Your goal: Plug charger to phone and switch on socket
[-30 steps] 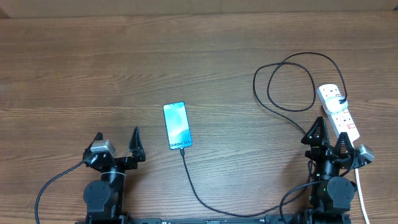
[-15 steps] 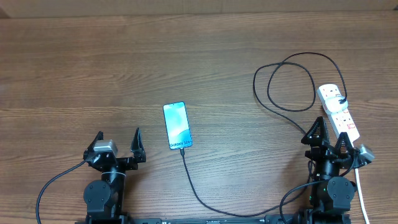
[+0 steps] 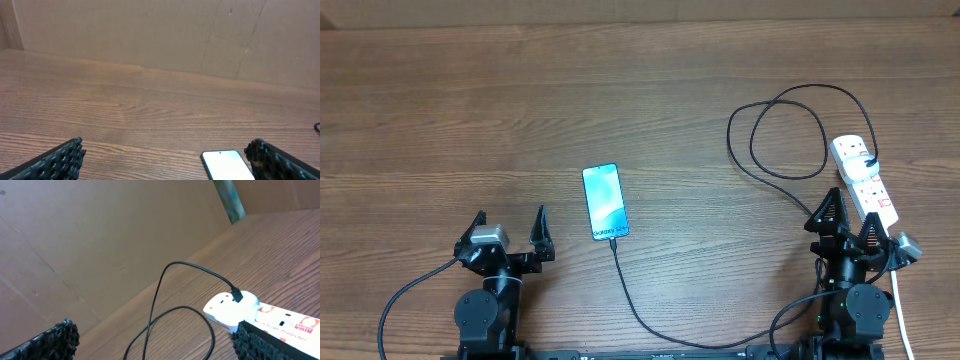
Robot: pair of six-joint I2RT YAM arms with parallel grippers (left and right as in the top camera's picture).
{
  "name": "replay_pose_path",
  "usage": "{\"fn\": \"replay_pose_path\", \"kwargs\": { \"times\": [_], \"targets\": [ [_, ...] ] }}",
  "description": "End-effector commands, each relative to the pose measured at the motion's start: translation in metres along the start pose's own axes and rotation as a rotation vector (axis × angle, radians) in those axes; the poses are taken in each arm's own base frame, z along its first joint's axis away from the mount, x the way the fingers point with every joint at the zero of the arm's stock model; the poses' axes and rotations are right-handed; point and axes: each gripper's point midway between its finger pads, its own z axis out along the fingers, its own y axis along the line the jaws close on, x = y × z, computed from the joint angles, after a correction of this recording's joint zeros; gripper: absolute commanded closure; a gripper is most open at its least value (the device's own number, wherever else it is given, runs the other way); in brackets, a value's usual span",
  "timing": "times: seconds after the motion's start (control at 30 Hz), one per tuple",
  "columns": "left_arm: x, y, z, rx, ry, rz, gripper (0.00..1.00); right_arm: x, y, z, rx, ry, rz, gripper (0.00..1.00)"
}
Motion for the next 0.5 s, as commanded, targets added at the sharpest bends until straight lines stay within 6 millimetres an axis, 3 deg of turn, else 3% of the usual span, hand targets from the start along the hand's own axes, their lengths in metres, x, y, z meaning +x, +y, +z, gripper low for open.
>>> {"fn": "replay_pose_path", "kwargs": {
  "times": [0.0,0.27,0.47],
  "targets": [
    [0.001,-0.003,0.0,0.019,-0.005,0.019,0.01,0.001,-0.001,0.0,0.001,-0.006,-0.002,0.0],
    [0.001,-0.003,0.0,0.019,-0.005,0.019,0.0,0.006,0.003,0.0,-0.027,0.016,-0.061,0.0],
    [0.001,-0.003,0.0,0.019,-0.005,0.019,0.01,0.028,0.028,-0.004,-0.2,0.102,-0.405,0.0]
  ]
}}
